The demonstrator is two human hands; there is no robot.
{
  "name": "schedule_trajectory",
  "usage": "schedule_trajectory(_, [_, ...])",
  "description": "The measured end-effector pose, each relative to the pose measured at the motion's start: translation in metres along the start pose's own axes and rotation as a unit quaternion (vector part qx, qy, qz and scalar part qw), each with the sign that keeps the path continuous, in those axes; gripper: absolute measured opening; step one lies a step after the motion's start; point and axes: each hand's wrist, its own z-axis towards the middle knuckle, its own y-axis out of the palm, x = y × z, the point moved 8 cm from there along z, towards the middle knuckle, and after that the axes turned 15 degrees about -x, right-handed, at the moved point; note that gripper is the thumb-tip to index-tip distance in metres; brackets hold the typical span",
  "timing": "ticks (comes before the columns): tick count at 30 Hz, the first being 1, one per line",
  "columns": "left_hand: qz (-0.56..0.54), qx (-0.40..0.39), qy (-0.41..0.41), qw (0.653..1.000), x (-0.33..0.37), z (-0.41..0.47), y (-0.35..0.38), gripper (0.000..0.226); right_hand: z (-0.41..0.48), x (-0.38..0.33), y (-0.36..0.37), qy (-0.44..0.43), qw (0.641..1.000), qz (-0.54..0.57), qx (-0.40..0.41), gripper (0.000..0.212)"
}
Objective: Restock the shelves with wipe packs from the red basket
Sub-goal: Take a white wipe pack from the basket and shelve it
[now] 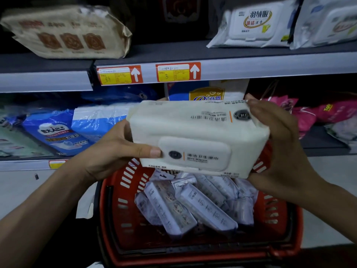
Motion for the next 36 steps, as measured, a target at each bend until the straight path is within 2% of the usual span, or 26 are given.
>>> schedule_trajectory(3, [-0.012,0.046,0.008,0.999,0.004,-0.003,-0.008,0.093,0.002,0.007,-0.003,0.099,0.989,0.113,-0.009,0.108])
schedule_trajectory(5, [-0.019,0.065,0.022,0.997,0.009,-0.004,-0.012,0.094,0.005,0.008,-0.004,0.135,0.968,0.211,-0.010,0.103])
schedule_trajectory(7, [-0.023,0.064,0.034,0.997,0.013,-0.005,-0.011,0.081,0.008,0.013,-0.004,0.162,0.929,0.333,0.010,0.091])
schedule_trajectory(9, [-0.011,0.052,0.038,0.998,0.014,-0.003,-0.006,0.075,0.008,0.024,-0.001,0.197,0.874,0.443,0.035,0.088])
schedule_trajectory(12, [0.019,0.068,0.044,0.997,0.013,-0.001,-0.004,0.086,0.007,0.034,0.012,0.255,0.819,0.512,0.045,0.085])
schedule_trajectory(14, [0.025,0.091,0.051,0.994,0.013,-0.002,-0.008,0.094,0.007,0.035,0.021,0.280,0.794,0.537,0.053,0.069])
schedule_trajectory(18, [0.042,0.117,0.080,0.989,0.020,-0.006,-0.013,0.055,0.012,0.032,0.026,0.321,0.754,0.567,0.081,0.041])
schedule_trajectory(24, [0.067,0.169,0.101,0.978,0.031,-0.028,-0.016,0.062,0.035,0.017,0.023,0.303,0.765,0.563,0.076,0.037])
schedule_trajectory(28, [0.073,0.197,0.126,0.970,0.047,-0.052,-0.022,0.060,0.052,0.000,0.013,0.275,0.787,0.545,0.086,0.063])
schedule_trajectory(30, [0.085,0.202,0.148,0.964,0.062,-0.067,-0.022,0.066,0.063,-0.014,0.001,0.258,0.795,0.539,0.104,0.074])
schedule_trajectory(34, [0.106,0.221,0.192,0.950,0.099,-0.103,-0.023,0.045,0.095,-0.051,-0.031,0.199,0.833,0.506,0.102,0.076])
schedule_trajectory(36, [0.113,0.231,0.214,0.942,0.117,-0.120,-0.024,0.042,0.113,-0.070,-0.048,0.169,0.851,0.487,0.100,0.080])
